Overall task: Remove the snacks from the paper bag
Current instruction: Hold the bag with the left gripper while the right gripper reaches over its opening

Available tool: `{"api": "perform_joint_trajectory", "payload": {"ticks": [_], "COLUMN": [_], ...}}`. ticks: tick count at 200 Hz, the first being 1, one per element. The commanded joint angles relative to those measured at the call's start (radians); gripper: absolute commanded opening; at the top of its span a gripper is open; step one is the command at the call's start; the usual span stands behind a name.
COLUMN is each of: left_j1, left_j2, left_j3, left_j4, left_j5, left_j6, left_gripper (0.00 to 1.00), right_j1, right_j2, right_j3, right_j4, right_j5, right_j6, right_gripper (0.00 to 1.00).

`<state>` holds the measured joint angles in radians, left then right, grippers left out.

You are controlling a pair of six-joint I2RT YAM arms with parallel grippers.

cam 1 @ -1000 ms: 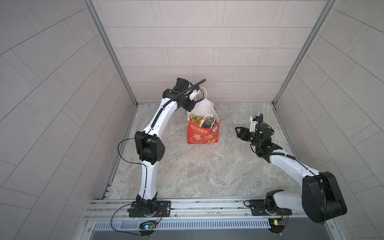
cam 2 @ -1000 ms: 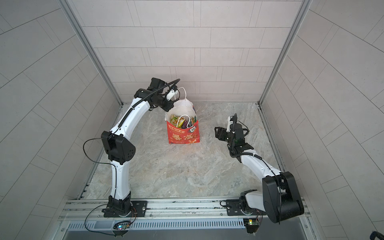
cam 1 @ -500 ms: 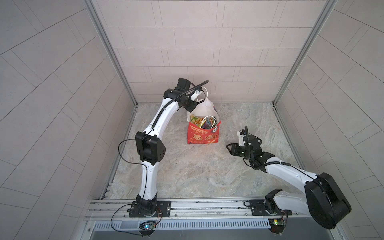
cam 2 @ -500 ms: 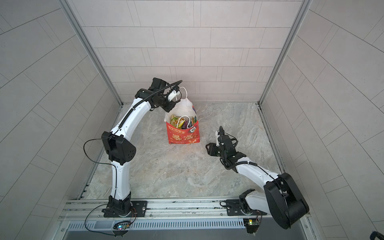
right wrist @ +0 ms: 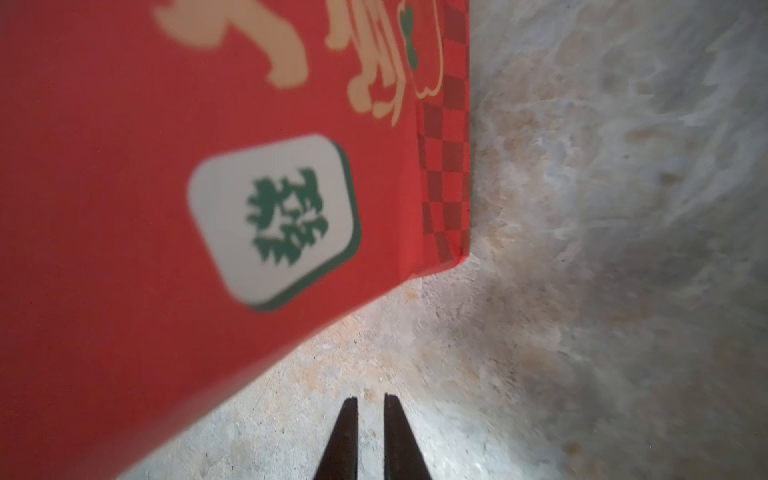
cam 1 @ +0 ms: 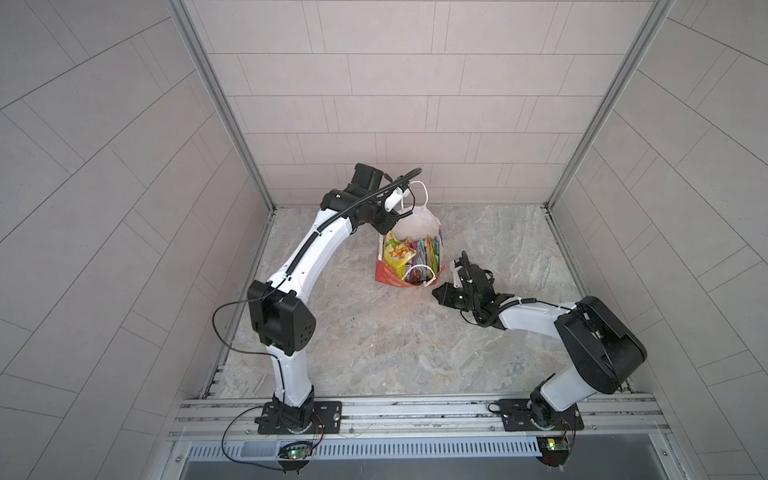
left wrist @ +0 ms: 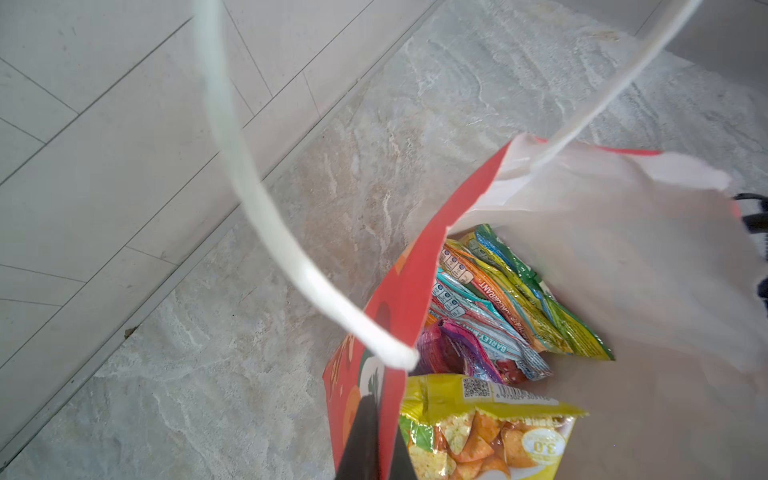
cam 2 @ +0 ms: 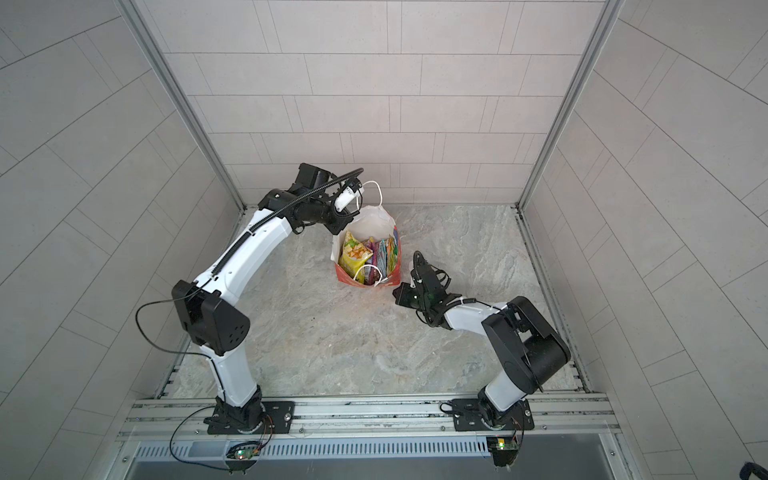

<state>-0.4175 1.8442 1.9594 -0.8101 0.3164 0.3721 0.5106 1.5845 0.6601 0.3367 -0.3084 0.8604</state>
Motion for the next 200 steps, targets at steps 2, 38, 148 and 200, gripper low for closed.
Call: {"api": "perform_joint_trajectory", "payload": {"ticks": [2, 38, 148, 200], "left_j1": [-0.012, -0.012, -0.012, -0.011], "left_j2": [-0.115, -0.209, -0.323, -0.428], "left_j3": [-0.047, -0.18, -0.381, -0.599], "left_j4": [0.174, 0.273, 0.46, 0.616], "left_j5": [0.035, 0.013, -0.003, -0.003], "left_j6": [-0.005, -0.002, 0.063, 0.053], "left_gripper": [0.0, 0.0, 0.0, 0.0], "right_j1": [0.012, 0.029, 0.033, -0.017], "right_j2": [0.026, 0.068, 0.329, 0.322], "right_j3": [0.006, 0.0, 0.187, 0.179], "right_j4": [0.107, 0.188, 0.357, 0.404], "right_j5": [0.026, 0.132, 0.201, 0.183], "right_j6": [0.094, 0.139, 0.129, 0.084], "right_gripper": [0.13, 0.13, 0.12, 0.16]}}
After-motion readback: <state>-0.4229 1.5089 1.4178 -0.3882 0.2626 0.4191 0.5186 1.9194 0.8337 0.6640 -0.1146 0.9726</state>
